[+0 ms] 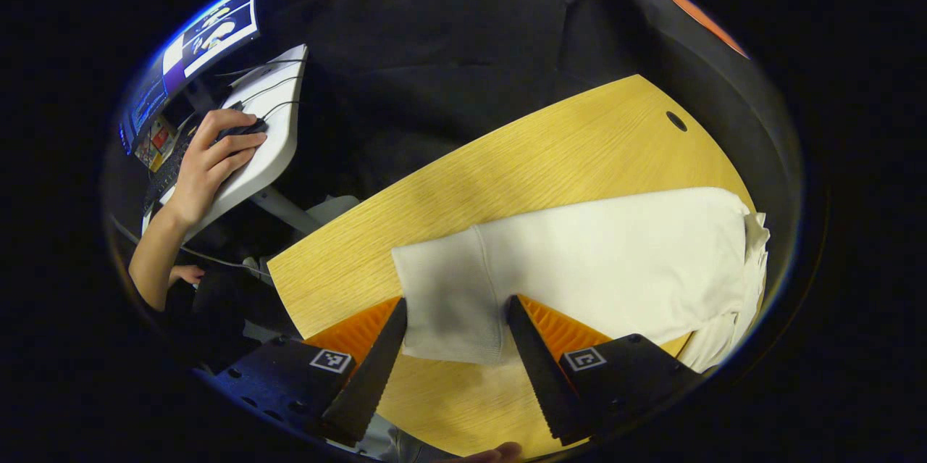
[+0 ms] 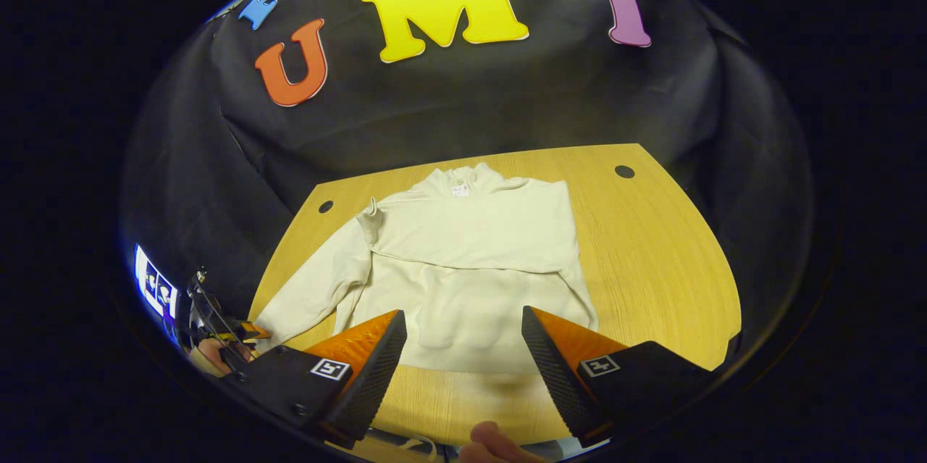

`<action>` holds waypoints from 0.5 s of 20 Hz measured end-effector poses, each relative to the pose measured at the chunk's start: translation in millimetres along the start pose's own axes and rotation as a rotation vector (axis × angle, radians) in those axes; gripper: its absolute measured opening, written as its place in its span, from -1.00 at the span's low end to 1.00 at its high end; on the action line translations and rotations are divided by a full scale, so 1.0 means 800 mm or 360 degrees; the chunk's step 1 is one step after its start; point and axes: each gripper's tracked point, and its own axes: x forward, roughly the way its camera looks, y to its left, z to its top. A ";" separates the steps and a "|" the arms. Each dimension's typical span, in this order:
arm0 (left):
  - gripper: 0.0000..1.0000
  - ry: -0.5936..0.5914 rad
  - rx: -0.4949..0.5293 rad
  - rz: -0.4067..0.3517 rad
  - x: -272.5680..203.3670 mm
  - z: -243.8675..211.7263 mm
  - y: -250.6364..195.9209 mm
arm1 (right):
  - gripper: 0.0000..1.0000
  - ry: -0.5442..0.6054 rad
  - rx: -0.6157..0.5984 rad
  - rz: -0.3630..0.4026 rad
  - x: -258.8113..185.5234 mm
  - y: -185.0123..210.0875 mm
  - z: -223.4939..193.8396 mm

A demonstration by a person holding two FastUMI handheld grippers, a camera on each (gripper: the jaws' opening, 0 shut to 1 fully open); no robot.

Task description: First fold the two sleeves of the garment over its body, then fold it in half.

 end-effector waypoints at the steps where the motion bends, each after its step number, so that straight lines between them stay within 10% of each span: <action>1: 0.80 0.0027 0.0004 -0.0001 0.000 -0.001 0.000 | 0.94 0.0003 0.0013 -0.0001 0.000 -0.001 -0.001; 5: 0.76 0.0150 -0.0003 -0.0015 -0.001 0.001 -0.004 | 0.97 0.0010 0.0028 0.0005 0.003 -0.007 -0.003; 10: -0.28 0.0170 0.0010 -0.0060 0.000 0.010 -0.012 | 0.97 0.0007 0.0049 0.0006 0.003 -0.024 -0.004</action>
